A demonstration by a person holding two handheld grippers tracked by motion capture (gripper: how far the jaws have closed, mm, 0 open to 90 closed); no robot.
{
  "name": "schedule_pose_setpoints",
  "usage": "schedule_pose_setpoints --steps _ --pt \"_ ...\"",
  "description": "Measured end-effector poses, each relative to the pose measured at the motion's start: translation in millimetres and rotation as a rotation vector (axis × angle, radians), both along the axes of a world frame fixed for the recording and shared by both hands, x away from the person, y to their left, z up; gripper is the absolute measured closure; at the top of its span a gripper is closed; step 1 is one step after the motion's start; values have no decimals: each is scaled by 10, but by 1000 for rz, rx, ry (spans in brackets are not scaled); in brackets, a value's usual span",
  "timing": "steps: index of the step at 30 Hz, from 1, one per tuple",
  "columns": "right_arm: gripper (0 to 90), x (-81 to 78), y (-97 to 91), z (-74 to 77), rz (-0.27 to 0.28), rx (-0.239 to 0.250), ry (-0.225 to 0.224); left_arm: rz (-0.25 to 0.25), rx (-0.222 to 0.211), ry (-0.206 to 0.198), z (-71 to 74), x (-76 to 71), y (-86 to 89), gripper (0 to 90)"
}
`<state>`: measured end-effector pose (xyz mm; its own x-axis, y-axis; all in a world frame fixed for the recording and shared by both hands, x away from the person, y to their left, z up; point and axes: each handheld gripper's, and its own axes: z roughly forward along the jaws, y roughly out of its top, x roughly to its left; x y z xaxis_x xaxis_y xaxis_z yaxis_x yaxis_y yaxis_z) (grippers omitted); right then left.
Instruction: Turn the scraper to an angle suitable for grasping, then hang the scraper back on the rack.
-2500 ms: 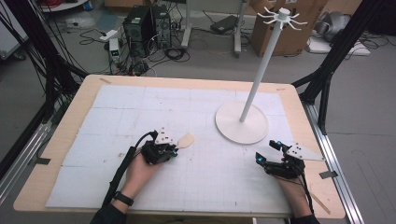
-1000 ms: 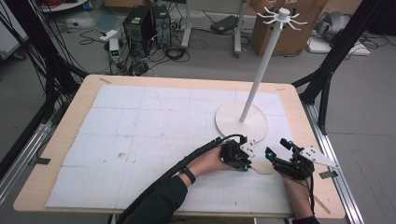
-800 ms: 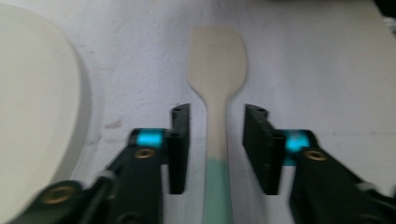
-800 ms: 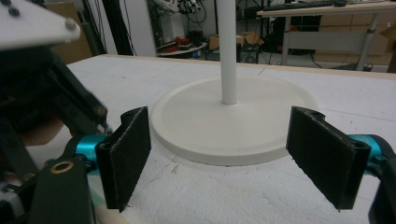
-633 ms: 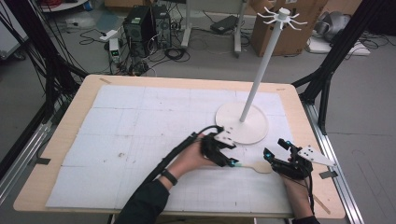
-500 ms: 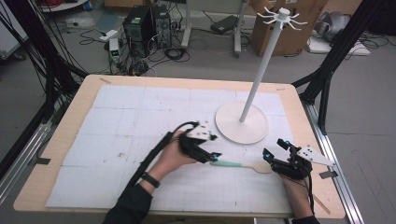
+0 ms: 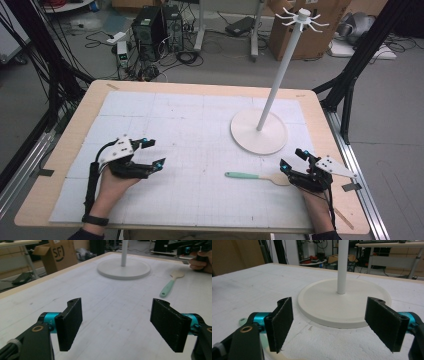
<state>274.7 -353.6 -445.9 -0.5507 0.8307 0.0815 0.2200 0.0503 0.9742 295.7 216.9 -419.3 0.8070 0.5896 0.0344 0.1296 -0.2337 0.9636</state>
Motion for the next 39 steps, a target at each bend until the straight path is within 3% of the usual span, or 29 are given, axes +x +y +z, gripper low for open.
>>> schedule_pose_setpoints --steps 6,8,12,16,24,27,29,35,39 --pt "219 14 -5 -4 1 7 18 74 -73 21 -212 -149 370 203" --pt "219 21 -4 -8 8 -1 11 98 -104 8 -266 -190 466 193" --pt "216 20 2 -9 11 -2 15 131 -131 3 -312 -225 582 171" --pt "213 21 0 -11 14 -2 16 132 -176 0 -323 -234 632 167" --pt "211 17 5 -11 43 -6 14 131 -181 3 -328 -233 636 167" --pt "211 37 8 -3 92 -7 34 133 -189 7 -330 -229 641 167" --pt "211 36 19 14 114 -38 36 130 -188 8 -330 -227 644 167" --pt "186 34 2 76 172 -57 54 135 -188 9 -331 -227 642 164" --pt "170 34 12 92 215 -98 75 137 -187 9 -331 -226 643 164"
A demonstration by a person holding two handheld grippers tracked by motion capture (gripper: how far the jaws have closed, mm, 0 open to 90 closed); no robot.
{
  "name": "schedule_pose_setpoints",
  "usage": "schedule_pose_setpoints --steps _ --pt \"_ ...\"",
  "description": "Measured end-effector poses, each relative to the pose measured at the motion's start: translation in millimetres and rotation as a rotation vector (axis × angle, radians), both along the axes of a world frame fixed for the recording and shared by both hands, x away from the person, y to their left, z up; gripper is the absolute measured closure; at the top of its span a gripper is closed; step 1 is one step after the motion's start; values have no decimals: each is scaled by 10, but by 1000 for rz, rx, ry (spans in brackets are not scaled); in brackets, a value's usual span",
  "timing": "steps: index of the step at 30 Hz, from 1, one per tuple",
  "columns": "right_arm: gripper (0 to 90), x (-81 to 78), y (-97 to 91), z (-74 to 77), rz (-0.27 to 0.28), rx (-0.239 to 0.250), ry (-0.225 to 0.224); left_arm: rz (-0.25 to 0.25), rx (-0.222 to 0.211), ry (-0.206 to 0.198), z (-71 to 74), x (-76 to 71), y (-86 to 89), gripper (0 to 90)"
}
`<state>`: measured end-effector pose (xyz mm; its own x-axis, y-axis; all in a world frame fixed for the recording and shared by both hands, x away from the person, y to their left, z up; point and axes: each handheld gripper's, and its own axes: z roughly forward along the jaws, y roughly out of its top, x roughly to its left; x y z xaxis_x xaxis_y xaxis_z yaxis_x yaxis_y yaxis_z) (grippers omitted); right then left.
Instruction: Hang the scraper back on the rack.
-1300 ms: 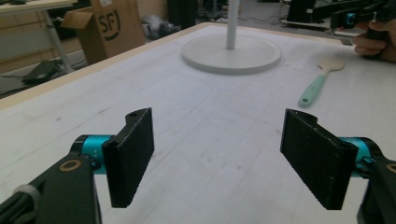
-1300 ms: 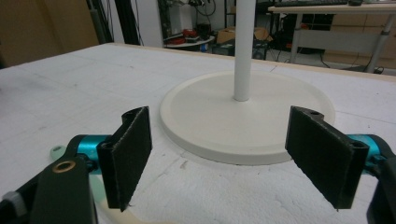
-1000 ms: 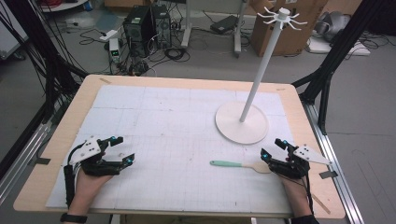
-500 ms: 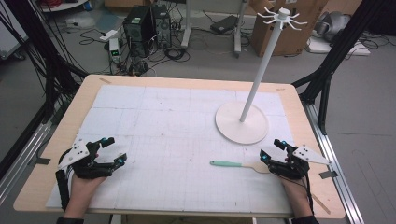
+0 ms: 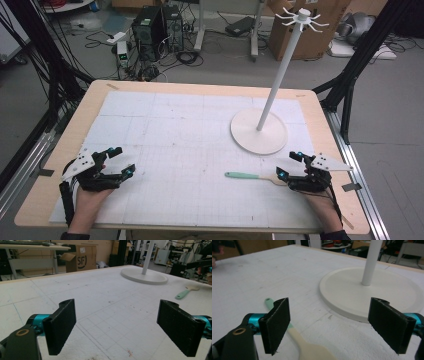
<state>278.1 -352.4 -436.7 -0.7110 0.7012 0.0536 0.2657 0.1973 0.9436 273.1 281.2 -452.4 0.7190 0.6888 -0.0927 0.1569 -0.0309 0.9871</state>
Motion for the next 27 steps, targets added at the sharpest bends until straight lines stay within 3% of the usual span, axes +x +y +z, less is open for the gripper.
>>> schedule_pose_setpoints --steps 7,15,19,27 --pt "183 29 114 -5 108 -79 31 0 -1 2 0 -1 -1 164" --pt "354 94 254 -25 221 -152 68 1 3 2 0 -2 -4 165" --pt "451 126 328 -66 281 -216 99 1 6 3 0 -1 -3 165" --pt "602 184 433 -133 316 -328 143 4 5 4 0 0 -7 167"
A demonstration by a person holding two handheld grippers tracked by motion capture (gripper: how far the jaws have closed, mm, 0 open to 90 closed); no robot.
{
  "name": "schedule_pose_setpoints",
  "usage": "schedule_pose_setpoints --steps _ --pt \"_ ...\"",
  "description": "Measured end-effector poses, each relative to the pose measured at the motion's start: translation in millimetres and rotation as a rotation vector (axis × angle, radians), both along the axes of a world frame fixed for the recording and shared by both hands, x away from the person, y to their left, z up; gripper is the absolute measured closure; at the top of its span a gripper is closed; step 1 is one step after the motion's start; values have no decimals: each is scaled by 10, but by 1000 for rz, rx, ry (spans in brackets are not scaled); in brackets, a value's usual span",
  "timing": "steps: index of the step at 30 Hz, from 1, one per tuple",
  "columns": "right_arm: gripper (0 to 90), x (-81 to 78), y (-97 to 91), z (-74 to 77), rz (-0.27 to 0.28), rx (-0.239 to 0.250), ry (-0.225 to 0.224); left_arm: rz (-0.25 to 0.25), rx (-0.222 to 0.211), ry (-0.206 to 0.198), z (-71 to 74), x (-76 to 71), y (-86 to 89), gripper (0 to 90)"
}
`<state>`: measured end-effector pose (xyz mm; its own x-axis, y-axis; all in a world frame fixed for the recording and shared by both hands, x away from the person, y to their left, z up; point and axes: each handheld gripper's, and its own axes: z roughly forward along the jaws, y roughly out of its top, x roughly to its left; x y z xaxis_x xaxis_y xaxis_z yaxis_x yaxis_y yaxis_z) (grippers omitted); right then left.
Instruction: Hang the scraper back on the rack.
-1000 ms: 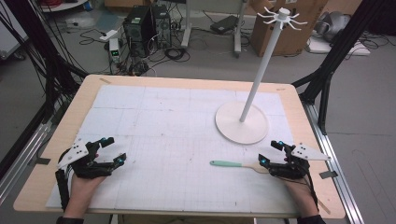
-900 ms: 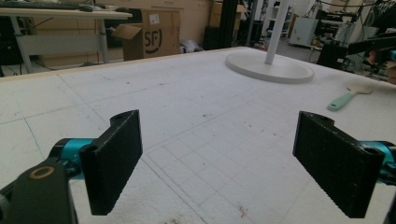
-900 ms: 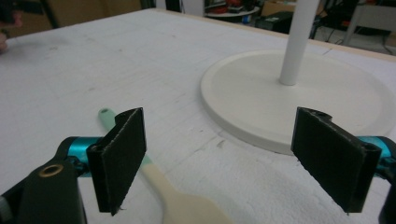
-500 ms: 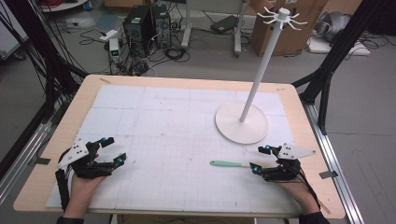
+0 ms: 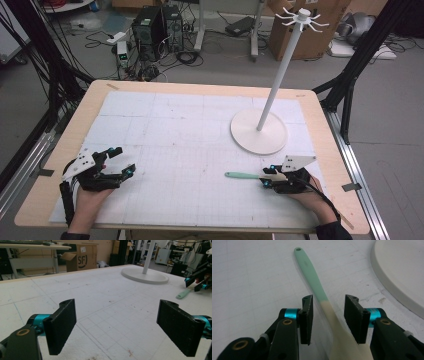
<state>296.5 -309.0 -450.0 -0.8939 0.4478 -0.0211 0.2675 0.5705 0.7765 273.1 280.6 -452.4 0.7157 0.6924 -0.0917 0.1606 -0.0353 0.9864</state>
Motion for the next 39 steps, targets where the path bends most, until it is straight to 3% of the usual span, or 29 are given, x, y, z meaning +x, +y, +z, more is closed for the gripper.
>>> schedule_pose_setpoints --steps 9,19,26,33,39 --pt "763 54 24 -9 12 -10 31 -1 6 -4 0 -3 -5 173" --pt "816 40 23 9 18 -19 29 -2 9 -4 0 -5 -9 173" --pt "820 28 -40 38 -33 6 39 0 11 -6 1 -5 -11 174" --pt "821 -16 -160 257 -103 85 40 0 11 -6 1 -5 -12 175" --pt "820 -43 -248 595 -156 130 45 0 11 -6 1 -6 -12 175"
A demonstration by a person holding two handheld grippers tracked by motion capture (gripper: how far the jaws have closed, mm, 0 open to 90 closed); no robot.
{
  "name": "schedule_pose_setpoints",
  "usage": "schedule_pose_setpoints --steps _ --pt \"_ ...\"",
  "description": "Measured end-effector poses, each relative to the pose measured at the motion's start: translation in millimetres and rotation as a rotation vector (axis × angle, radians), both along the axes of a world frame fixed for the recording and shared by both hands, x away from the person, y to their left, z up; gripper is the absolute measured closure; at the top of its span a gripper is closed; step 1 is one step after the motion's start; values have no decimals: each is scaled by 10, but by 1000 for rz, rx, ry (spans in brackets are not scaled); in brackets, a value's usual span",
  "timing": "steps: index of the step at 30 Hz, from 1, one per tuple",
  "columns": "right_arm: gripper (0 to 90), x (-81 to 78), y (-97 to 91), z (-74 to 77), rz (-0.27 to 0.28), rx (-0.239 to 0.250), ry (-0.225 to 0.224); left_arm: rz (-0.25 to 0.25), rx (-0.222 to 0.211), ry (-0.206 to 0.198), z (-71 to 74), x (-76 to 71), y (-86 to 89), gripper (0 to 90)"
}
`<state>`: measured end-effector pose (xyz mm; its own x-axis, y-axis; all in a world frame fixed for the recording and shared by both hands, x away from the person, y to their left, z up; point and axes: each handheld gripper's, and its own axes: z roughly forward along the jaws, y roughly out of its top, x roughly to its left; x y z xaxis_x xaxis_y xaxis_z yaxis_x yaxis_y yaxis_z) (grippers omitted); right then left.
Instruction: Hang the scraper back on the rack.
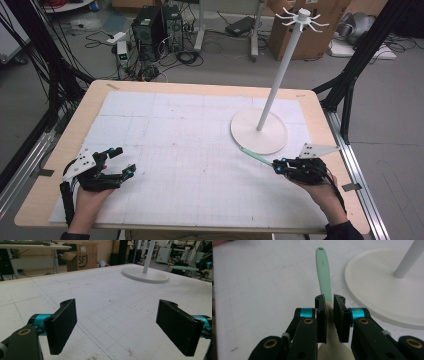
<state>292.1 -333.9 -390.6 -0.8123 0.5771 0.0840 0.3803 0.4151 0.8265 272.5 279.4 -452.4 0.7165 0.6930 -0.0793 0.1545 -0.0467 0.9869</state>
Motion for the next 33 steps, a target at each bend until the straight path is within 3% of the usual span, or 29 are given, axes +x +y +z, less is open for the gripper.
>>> schedule_pose_setpoints --steps 8,20,27,33 --pt "820 -61 -155 703 -45 43 -28 1 4 -5 0 -5 -5 175" --pt "819 -216 -497 1809 -137 38 -118 1 3 -6 0 -5 -7 178" --pt "820 -290 -729 2328 -200 50 -168 3 1 -5 0 -4 -6 180" --pt "820 -263 -816 2649 -241 53 -209 4 1 -5 -1 -5 -8 181"
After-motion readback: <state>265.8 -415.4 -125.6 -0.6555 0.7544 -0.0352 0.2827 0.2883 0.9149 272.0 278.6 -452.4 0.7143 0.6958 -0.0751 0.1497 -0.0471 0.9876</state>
